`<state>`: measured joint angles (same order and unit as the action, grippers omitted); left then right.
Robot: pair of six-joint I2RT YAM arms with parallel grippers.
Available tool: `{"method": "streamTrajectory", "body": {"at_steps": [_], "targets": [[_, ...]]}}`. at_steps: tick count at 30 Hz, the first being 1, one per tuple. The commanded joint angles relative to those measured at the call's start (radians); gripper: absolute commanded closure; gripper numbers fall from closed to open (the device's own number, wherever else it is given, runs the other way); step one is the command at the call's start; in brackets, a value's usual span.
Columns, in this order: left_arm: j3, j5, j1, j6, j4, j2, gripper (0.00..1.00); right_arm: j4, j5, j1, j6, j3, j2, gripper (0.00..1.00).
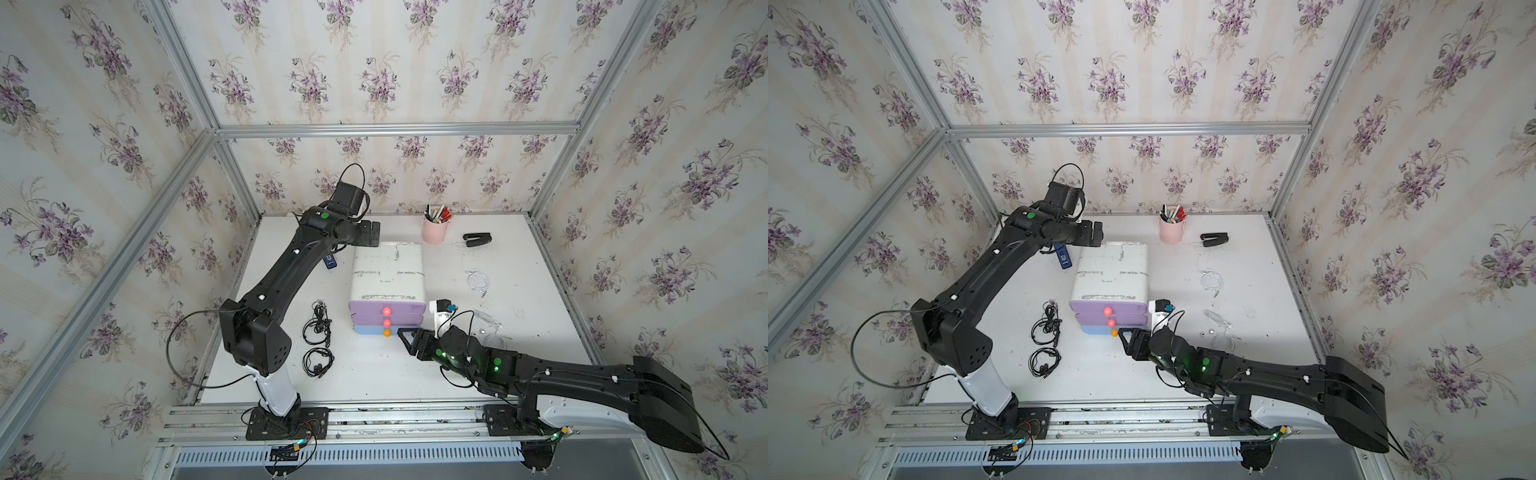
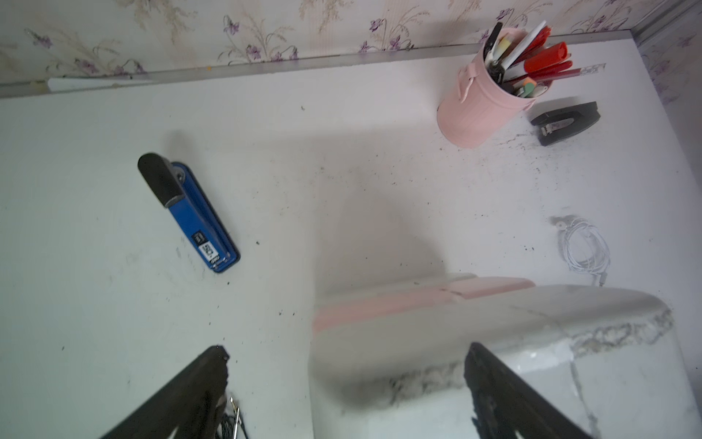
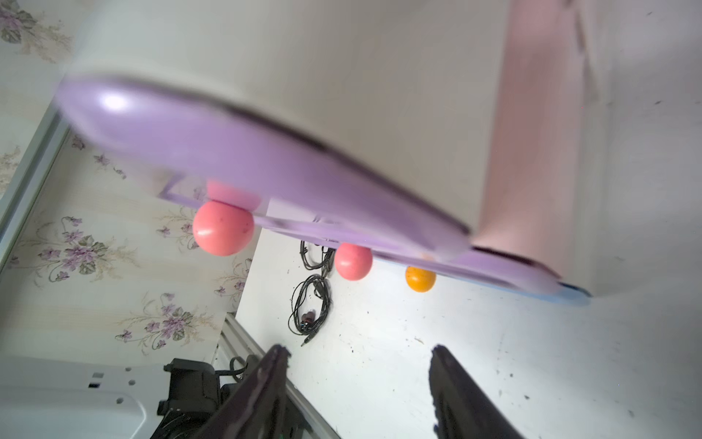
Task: Place the wired earphones into the drawer by color
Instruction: Move the storage box to the center of the board.
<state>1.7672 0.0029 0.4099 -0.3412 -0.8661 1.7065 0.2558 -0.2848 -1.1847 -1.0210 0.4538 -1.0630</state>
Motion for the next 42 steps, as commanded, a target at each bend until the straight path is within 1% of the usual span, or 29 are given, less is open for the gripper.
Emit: {"method": "streamTrajectory", "body": {"at_steps": [1,4,7,12,15,16,19,22,23,27,31,35,42], "targets": [[-0.116,-0.007,0.001,-0.078,0.032,-0.104,0.01,-0.049,-0.037,0.023,0.013,0.0,0.027,0.37],[-0.26,-0.019,0.001,-0.138,0.031,-0.238,0.01,-0.066,-0.033,0.031,0.028,0.012,0.038,0.37],[-0.417,-0.003,0.007,-0.204,0.032,-0.394,0.01,-0.078,-0.031,0.034,0.029,0.005,0.056,0.37],[-0.598,0.024,0.02,-0.261,0.019,-0.586,0.01,-0.069,0.005,0.056,0.062,0.008,0.05,0.37],[-0.7,0.093,0.024,-0.294,0.05,-0.704,0.0,-0.106,0.003,0.062,0.075,0.036,0.032,0.38],[-0.738,0.122,0.028,-0.309,0.071,-0.74,0.02,-0.11,0.003,0.07,0.076,0.039,0.032,0.38],[-0.818,0.139,0.039,-0.343,0.09,-0.798,0.09,-0.088,0.032,0.11,0.086,0.029,0.032,0.38],[-0.881,0.173,0.05,-0.361,0.114,-0.827,0.18,-0.1,0.053,0.137,0.108,0.047,0.028,0.38],[-0.895,0.178,0.056,-0.368,0.124,-0.833,0.19,-0.11,0.052,0.141,0.113,0.052,0.029,0.38],[-0.935,0.186,0.099,-0.381,0.185,-0.833,0.21,-0.114,0.071,0.162,0.12,0.053,0.026,0.38],[-0.944,0.178,0.13,-0.385,0.223,-0.79,0.2,-0.115,0.081,0.168,0.124,0.062,0.013,0.39],[-0.955,0.169,0.133,-0.386,0.27,-0.733,0.2,-0.116,0.081,0.179,0.128,0.063,0.003,0.39],[-0.912,0.17,0.133,-0.362,0.316,-0.632,0.2,-0.12,0.125,0.264,0.165,0.065,0.017,0.39]]}}
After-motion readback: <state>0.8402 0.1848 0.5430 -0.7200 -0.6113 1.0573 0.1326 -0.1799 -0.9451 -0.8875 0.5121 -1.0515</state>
